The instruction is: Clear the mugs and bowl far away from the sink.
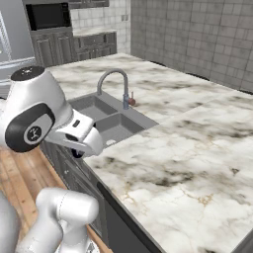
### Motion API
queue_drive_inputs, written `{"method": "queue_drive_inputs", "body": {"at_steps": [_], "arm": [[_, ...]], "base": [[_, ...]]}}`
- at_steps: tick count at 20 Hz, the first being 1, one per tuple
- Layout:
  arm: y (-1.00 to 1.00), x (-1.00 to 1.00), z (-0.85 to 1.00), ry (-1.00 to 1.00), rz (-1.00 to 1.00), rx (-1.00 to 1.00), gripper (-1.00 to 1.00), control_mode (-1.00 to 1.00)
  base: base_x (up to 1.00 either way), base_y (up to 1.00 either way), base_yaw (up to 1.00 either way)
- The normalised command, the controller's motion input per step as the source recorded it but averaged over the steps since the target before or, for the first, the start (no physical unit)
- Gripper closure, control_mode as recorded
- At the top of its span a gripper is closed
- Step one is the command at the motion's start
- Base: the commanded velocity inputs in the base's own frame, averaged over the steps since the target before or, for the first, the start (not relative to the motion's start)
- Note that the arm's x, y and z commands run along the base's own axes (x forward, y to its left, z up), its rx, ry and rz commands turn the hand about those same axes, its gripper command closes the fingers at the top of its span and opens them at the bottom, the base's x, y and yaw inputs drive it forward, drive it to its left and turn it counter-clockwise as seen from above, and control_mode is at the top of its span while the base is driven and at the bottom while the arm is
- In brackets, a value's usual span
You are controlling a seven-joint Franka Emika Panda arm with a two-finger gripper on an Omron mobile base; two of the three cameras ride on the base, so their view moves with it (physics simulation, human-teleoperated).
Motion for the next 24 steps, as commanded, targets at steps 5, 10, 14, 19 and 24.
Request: {"method": "queue_drive_inputs", "body": {"at_steps": [5, 10, 14, 19, 24], "arm": [[0.06, -0.09, 0.55, -0.06, 0.04, -0.06, 1.0, -1.0], [0.01, -0.21, 0.5, 0.0, -0.01, -0.03, 1.0, 1.0], [0.0, 0.0, 0.0, 0.0, 0.0, 0.0, 1.0, 1.0], [0.0, 0.0, 0.0, 0.0, 0.0, 0.0, 1.0, 1.0], [0.0, 0.0, 0.0, 0.0, 0.0, 0.0, 1.0, 1.0]], "base": [[0.0, 0.0, 0.0], [0.0, 0.0, -0.04], [-0.11, -0.11, -0.72], [0.0, 0.0, -0.99], [0.0, 0.0, -1.0]]}}
